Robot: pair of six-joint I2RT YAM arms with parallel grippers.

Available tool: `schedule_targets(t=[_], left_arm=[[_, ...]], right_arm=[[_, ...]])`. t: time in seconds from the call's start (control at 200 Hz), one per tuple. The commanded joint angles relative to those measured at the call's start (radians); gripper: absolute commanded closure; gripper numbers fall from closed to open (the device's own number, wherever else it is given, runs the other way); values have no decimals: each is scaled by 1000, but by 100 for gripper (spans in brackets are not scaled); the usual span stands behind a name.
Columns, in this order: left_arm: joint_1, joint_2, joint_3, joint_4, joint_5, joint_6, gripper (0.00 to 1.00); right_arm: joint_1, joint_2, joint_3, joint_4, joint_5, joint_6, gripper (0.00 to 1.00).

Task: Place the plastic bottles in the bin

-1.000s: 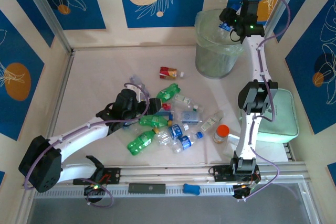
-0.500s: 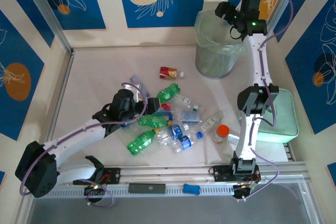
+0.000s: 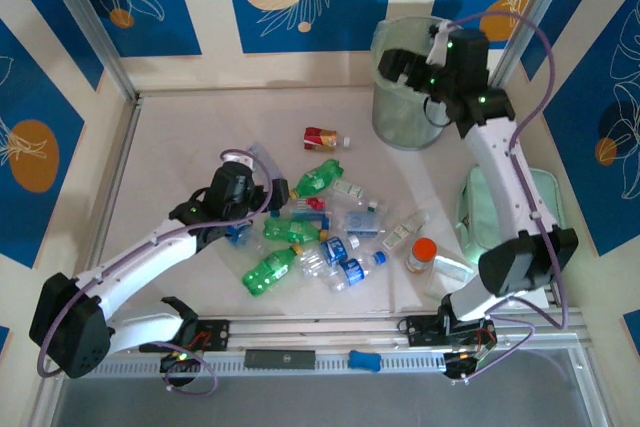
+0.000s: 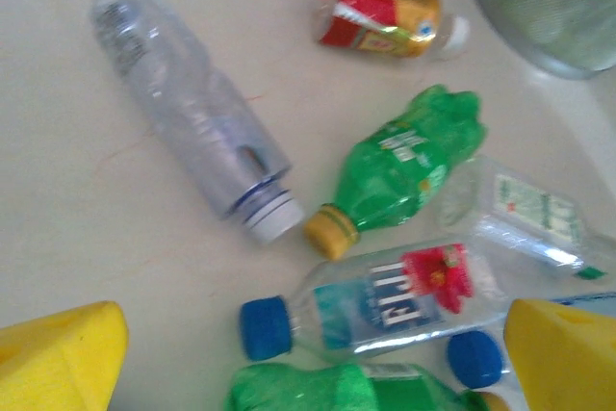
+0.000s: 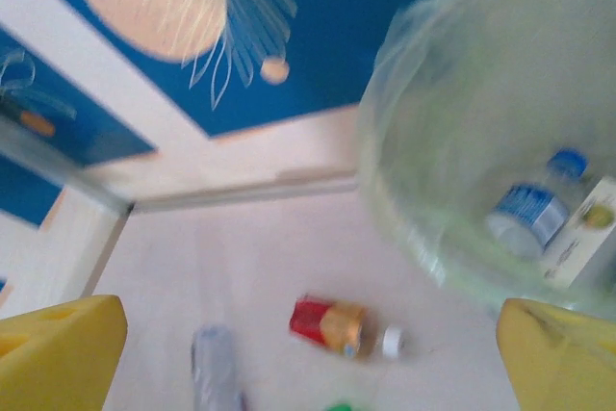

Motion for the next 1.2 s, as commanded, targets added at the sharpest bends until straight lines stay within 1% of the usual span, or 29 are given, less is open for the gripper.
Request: schedule_targets(t=[0.0, 0.18, 0.275, 0.405, 0.54, 0.69, 0.805, 1.045, 1.195], left_arm=[[12, -37, 18, -157, -73, -40, 0], [13, -104, -14, -293, -89, -92, 0], [12, -146, -44, -363, -84, -181, 0], [12, -191, -78, -435, -87, -320, 0], [12, -187, -121, -433, -86, -439, 0], [12, -119, -147, -415, -81, -563, 0], [13, -66, -160, -358, -79, -633, 0], [24, 42, -166, -240, -84, -717, 2], [35, 104, -165, -196, -80, -729, 8]], right_arm=[[62, -86, -167, 100, -14, -1, 1], [171, -192, -424, 209, 12, 71, 1], [218, -217, -519, 256, 17, 111, 1], [260, -216, -593, 334, 18, 154, 1], [286, -164, -577, 351, -11, 161, 1], [320, -115, -535, 329, -9, 140, 1], [338, -100, -523, 323, 3, 125, 1], [344, -107, -528, 299, 15, 107, 1], [344, -125, -548, 289, 32, 98, 1]])
